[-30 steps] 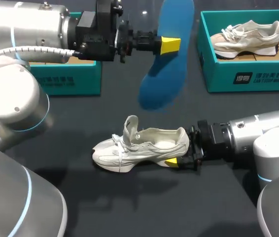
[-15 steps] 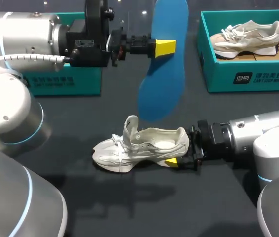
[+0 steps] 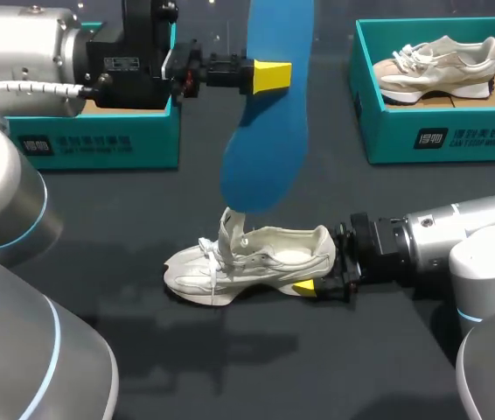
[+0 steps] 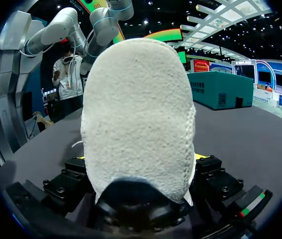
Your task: Take the shoe out of the shoebox, open the shoe tongue, remove and reinsert the insole, then place the shoe into the shoebox
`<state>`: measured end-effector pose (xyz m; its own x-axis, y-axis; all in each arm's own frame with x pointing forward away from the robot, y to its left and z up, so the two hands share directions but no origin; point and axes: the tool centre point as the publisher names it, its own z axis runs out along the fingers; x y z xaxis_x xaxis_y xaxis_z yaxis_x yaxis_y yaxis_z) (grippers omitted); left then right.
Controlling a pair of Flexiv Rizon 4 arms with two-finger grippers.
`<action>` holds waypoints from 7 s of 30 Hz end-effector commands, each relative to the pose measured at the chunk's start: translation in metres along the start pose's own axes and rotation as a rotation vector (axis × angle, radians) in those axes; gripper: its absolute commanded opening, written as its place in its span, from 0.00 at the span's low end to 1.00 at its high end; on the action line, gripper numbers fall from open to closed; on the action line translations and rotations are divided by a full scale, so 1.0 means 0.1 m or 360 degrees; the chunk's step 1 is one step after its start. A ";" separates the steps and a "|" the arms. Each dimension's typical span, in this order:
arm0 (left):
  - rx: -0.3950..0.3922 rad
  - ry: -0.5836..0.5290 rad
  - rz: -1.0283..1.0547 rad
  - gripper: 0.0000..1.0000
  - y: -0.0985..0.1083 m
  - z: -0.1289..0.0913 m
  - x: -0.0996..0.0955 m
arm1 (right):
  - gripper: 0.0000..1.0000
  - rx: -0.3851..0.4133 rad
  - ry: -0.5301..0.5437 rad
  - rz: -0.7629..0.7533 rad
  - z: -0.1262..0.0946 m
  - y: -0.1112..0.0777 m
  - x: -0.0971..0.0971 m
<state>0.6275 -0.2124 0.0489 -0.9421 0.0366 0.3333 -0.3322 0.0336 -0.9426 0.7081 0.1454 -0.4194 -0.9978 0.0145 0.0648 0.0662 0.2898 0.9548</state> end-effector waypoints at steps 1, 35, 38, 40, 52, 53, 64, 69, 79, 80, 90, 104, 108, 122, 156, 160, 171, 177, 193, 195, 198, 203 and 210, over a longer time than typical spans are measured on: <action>0.0019 0.0019 -0.0020 0.00 0.05 -0.13 0.12 | 0.00 0.0005 -0.0001 0.0000 0.02 -0.02 0.01; 0.0019 0.0019 -0.0020 0.00 0.05 -0.13 0.12 | 1.00 0.0365 -0.0070 0.0072 -0.41 0.12 0.03; 0.0019 0.0019 -0.0020 0.00 0.05 -0.13 0.12 | 1.00 0.0495 -0.0069 0.0107 -0.49 0.20 0.01; 0.0019 0.0019 -0.0020 0.00 0.05 -0.13 0.12 | 1.00 0.0565 -0.0064 0.0117 -0.53 0.26 0.01; 0.0019 0.0019 -0.0020 0.00 0.05 -0.13 0.12 | 1.00 0.0986 -0.0144 0.0121 -0.63 0.52 -0.01; 0.0019 0.0019 -0.0020 0.00 0.05 -0.13 0.12 | 1.00 0.1012 -0.0161 0.0120 -0.64 0.54 -0.01; 0.0019 0.0019 -0.0020 0.00 0.05 -0.13 0.12 | 1.00 0.1012 -0.0161 0.0120 -0.64 0.54 -0.01; 0.0019 0.0019 -0.0020 0.00 0.05 -0.13 0.12 | 1.00 0.1172 -0.0188 0.0185 -0.64 0.57 -0.07; 0.0019 0.0019 -0.0020 0.00 0.05 -0.13 0.12 | 1.00 0.1586 -0.0225 0.0371 -0.64 0.68 -0.09; 0.0019 0.0019 -0.0020 0.00 0.05 -0.13 0.12 | 1.00 0.1640 -0.0230 0.0374 -0.63 0.69 -0.09; 0.0019 0.0019 -0.0020 0.00 0.05 -0.13 0.12 | 1.00 0.1656 -0.0242 0.0372 -0.63 0.70 -0.09; 0.0019 0.0019 -0.0020 0.00 0.05 -0.13 0.12 | 1.00 0.1693 -0.0253 0.0370 -0.64 0.71 -0.09; 0.0019 0.0019 -0.0020 0.00 0.05 -0.13 0.12 | 1.00 0.1768 -0.0321 0.0395 -0.60 0.78 -0.10; 0.0019 0.0019 -0.0020 0.00 0.05 -0.13 0.12 | 1.00 0.1928 -0.0356 0.0460 -0.40 0.78 -0.12; 0.0019 0.0019 -0.0020 0.00 0.05 -0.13 0.12 | 1.00 0.2008 -0.0247 0.0423 0.07 0.45 -0.40; 0.0019 0.0019 -0.0020 0.00 0.05 -0.13 0.12 | 0.99 0.2002 -0.0238 0.0426 0.08 0.38 -0.39; 0.0019 0.0019 -0.0020 0.00 0.05 -0.13 0.12 | 0.85 0.2029 -0.0154 0.0410 0.14 0.27 -0.35; 0.0019 0.0019 -0.0020 0.00 0.05 -0.13 0.12 | 0.06 0.2043 -0.0114 0.0404 0.16 0.23 -0.35; 0.0019 0.0019 -0.0020 0.00 0.05 -0.13 0.12 | 0.00 0.2076 -0.0097 0.0360 0.08 0.41 -0.22; 0.0019 0.0019 -0.0020 0.00 0.05 -0.13 0.12 | 0.00 0.2073 -0.0113 0.0385 0.05 0.45 -0.20; 0.0019 0.0019 -0.0020 0.00 0.05 -0.13 0.12 | 0.00 0.2046 -0.0152 0.0432 -0.02 0.52 -0.17; 0.0019 0.0019 -0.0020 0.00 0.05 -0.13 0.12 | 0.00 0.1995 -0.0295 0.0578 -0.12 0.65 -0.11; 0.0019 0.0019 -0.0020 0.00 0.05 -0.13 0.12 | 0.00 0.1763 -0.0508 0.1027 -0.25 0.72 -0.02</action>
<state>0.6150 -0.1981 0.0490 -0.9372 0.0480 0.3454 -0.3447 0.0221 -0.9385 0.7189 0.1572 -0.3475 -0.8289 0.5374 0.1552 0.5361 0.8424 -0.0535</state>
